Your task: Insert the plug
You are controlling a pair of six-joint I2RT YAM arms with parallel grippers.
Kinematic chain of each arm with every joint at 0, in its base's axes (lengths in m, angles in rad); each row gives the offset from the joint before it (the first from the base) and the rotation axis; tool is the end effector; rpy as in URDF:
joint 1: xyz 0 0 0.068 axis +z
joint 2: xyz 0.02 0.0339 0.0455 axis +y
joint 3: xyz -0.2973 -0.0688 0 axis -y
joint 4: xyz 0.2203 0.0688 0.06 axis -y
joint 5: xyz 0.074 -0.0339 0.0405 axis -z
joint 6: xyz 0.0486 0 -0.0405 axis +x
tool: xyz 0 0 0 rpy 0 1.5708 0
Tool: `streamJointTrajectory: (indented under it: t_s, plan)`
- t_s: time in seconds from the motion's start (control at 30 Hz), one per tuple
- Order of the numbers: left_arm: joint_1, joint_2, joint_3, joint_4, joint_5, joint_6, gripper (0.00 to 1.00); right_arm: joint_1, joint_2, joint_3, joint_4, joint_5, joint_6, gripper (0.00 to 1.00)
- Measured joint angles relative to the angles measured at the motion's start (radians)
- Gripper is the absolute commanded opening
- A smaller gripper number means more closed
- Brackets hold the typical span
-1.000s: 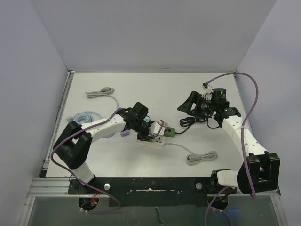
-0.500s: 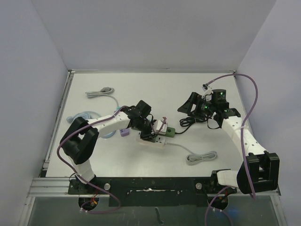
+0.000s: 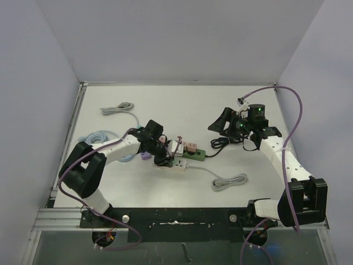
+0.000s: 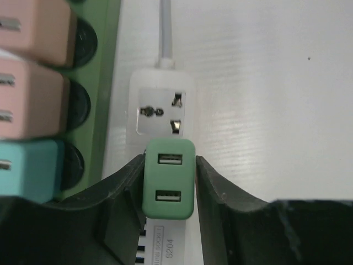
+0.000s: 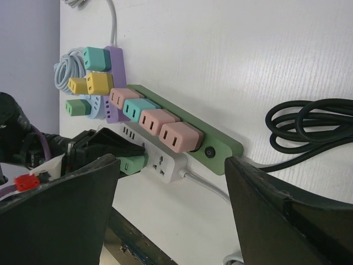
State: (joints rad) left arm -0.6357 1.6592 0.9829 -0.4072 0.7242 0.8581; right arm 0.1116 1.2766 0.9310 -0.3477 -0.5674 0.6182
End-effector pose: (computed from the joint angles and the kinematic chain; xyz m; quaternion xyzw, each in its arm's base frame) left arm 0.2282 -0.2084 0.2210 0.6793 0.6079 -0.3166 0.2624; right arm 0.2454 0.0538 0.3064 0.1027 0.8712 0.3822 0.2905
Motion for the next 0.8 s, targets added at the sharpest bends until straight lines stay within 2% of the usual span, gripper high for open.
streamJointTrajectory:
  t_s: [0.07,0.27,0.53,0.8]
  plan:
    - [0.012,0.009,-0.011,-0.021,-0.036,-0.004,0.44,0.000,0.005,0.000,0.004,0.000,0.001,0.78]
    - [0.053,0.015,-0.005,-0.058,-0.024,-0.009,0.50,0.000,0.014,0.000,0.004,0.000,0.001,0.78]
    - [0.074,0.010,-0.003,-0.084,-0.032,0.005,0.50,0.000,0.014,0.000,0.003,0.000,0.001,0.78]
    - [0.076,0.010,0.051,-0.170,-0.080,0.022,0.56,0.000,0.014,0.000,0.003,-0.001,0.001,0.78]
